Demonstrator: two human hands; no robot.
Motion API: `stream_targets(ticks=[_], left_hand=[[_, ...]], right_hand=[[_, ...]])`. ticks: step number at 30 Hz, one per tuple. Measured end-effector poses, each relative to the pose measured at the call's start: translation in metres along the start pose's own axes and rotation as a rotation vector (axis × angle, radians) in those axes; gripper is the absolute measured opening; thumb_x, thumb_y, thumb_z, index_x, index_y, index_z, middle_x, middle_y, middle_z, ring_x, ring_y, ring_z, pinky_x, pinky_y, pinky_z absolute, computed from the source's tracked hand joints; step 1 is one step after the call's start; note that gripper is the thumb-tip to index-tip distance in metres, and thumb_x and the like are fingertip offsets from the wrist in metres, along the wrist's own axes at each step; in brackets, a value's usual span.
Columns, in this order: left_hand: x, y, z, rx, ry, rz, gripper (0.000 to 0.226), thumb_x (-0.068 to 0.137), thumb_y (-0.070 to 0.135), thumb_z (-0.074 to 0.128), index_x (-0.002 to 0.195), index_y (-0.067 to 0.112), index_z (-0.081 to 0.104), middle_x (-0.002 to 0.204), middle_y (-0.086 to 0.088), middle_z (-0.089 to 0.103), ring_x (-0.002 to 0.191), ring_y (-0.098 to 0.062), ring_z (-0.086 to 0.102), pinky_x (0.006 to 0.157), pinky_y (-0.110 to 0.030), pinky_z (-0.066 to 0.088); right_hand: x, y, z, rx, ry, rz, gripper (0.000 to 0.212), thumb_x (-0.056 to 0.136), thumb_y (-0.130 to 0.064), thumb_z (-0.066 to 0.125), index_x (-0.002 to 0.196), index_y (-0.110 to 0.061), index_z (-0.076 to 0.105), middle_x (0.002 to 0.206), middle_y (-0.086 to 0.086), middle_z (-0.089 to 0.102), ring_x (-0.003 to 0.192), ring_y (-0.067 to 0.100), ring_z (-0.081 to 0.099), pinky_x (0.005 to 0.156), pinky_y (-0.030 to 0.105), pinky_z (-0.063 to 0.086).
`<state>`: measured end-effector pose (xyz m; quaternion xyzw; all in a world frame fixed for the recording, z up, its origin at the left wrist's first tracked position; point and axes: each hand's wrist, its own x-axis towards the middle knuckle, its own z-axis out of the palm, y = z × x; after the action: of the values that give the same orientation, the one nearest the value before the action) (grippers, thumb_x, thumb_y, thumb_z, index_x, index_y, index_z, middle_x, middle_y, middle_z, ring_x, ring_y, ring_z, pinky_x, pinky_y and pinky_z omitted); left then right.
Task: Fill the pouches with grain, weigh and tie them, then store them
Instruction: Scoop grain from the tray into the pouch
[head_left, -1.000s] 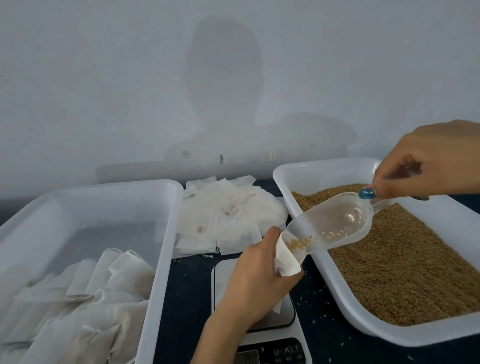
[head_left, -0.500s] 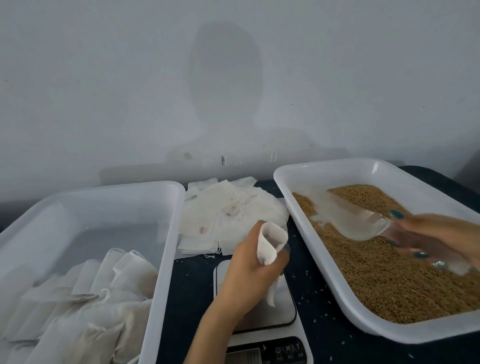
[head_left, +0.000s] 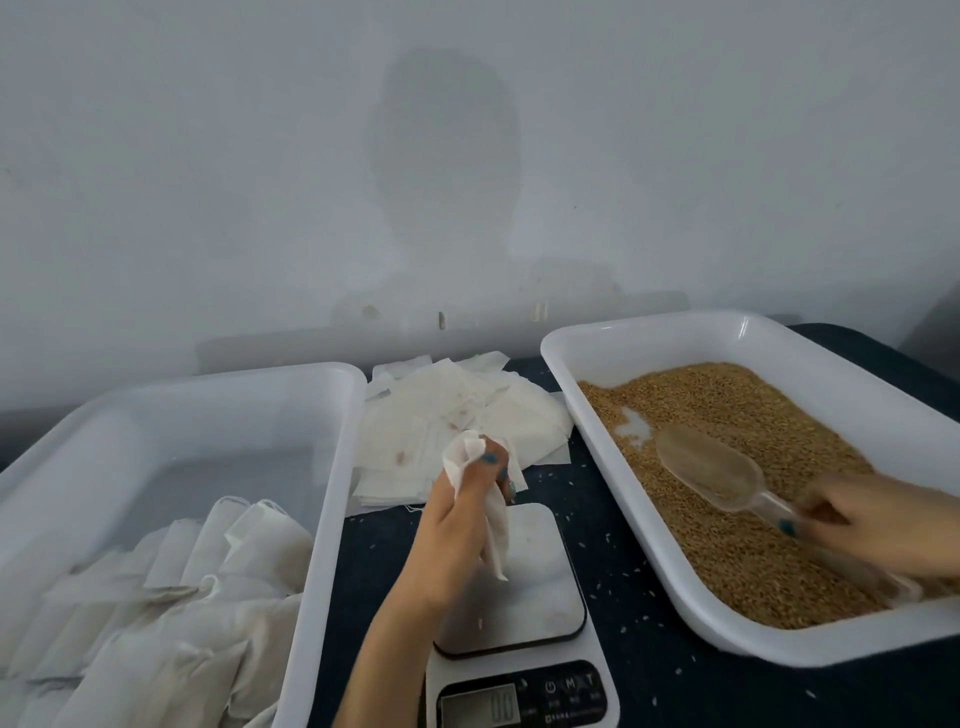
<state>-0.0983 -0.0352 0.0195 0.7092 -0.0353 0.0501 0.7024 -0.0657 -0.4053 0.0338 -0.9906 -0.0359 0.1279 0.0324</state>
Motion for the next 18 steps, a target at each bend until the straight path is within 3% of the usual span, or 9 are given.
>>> stream_targets(ticks=[2, 4, 7, 9, 11, 14, 16, 18], left_hand=[[0.001, -0.004, -0.001, 0.185, 0.037, 0.094, 0.041, 0.092, 0.062, 0.046, 0.085, 0.021, 0.05, 0.073, 0.011, 0.051, 0.066, -0.006, 0.047, 0.062, -0.02, 0.046], [0.001, -0.003, -0.001, 0.446, 0.063, 0.22, 0.044, 0.087, 0.068, 0.036, 0.086, 0.025, 0.043, 0.079, 0.008, 0.049, 0.071, -0.01, 0.046, 0.07, -0.028, 0.045], [-0.002, 0.003, -0.002, 0.698, 0.076, 0.297, 0.07, 0.073, 0.093, 0.017, 0.091, 0.028, 0.037, 0.093, 0.011, 0.042, 0.089, -0.005, 0.043, 0.08, -0.02, 0.04], [-0.004, 0.006, -0.003, 0.674, 0.036, 0.269, 0.079, 0.068, 0.097, 0.007, 0.093, 0.028, 0.035, 0.095, 0.011, 0.037, 0.095, -0.004, 0.04, 0.087, -0.02, 0.036], [-0.007, 0.008, -0.005, 0.507, 0.011, 0.193, 0.07, 0.072, 0.093, 0.008, 0.089, 0.03, 0.035, 0.091, 0.008, 0.037, 0.09, -0.009, 0.04, 0.088, -0.025, 0.037], [-0.01, 0.009, -0.007, 0.302, 0.044, 0.093, 0.042, 0.082, 0.066, 0.024, 0.088, 0.027, 0.039, 0.092, -0.002, 0.043, 0.087, -0.017, 0.045, 0.079, -0.036, 0.044], [-0.012, 0.01, -0.008, 0.251, 0.059, 0.058, 0.025, 0.083, 0.047, 0.03, 0.088, 0.026, 0.042, 0.091, 0.0, 0.047, 0.083, -0.014, 0.047, 0.072, -0.029, 0.043], [-0.012, 0.007, -0.01, 0.205, 0.066, 0.039, 0.019, 0.088, 0.039, 0.034, 0.087, 0.022, 0.043, 0.083, 0.006, 0.05, 0.073, -0.008, 0.046, 0.068, -0.027, 0.043]], right_hand=[[-0.009, -0.023, -0.014, -0.118, 0.263, -0.118, 0.075, 0.066, -0.09, 0.025, 0.117, -0.041, 0.05, 0.108, -0.015, 0.058, 0.093, 0.0, 0.054, 0.078, 0.019, 0.052], [-0.026, -0.062, -0.024, -0.044, 0.436, -0.281, 0.043, 0.076, -0.064, 0.046, 0.118, -0.056, 0.039, 0.117, -0.026, 0.054, 0.098, -0.007, 0.05, 0.082, 0.014, 0.046], [-0.055, -0.133, -0.029, 0.248, 0.408, -0.475, 0.036, 0.078, -0.072, 0.044, 0.112, -0.062, 0.043, 0.111, -0.041, 0.05, 0.104, -0.019, 0.05, 0.074, 0.005, 0.045], [-0.066, -0.172, -0.015, 0.297, 0.423, -0.548, 0.052, 0.08, -0.077, 0.042, 0.128, -0.058, 0.034, 0.115, -0.047, 0.041, 0.109, -0.027, 0.042, 0.081, 0.003, 0.041], [-0.064, -0.205, 0.006, 0.404, 0.37, -0.566, 0.065, 0.085, -0.067, 0.049, 0.14, -0.052, 0.02, 0.129, -0.043, 0.036, 0.111, -0.027, 0.038, 0.089, 0.0, 0.034], [-0.046, -0.236, 0.026, 0.591, 0.391, -0.505, 0.065, 0.095, -0.046, 0.058, 0.147, -0.037, 0.022, 0.132, -0.023, 0.052, 0.117, -0.006, 0.052, 0.095, 0.011, 0.044], [-0.034, -0.245, 0.033, 0.704, 0.418, -0.456, 0.04, 0.098, -0.043, 0.054, 0.133, -0.029, 0.042, 0.115, -0.014, 0.064, 0.105, 0.005, 0.062, 0.087, 0.026, 0.053], [-0.026, -0.248, 0.039, 0.731, 0.475, -0.447, 0.024, 0.099, -0.047, 0.046, 0.104, -0.025, 0.055, 0.094, -0.01, 0.066, 0.088, 0.009, 0.064, 0.076, 0.034, 0.054]])
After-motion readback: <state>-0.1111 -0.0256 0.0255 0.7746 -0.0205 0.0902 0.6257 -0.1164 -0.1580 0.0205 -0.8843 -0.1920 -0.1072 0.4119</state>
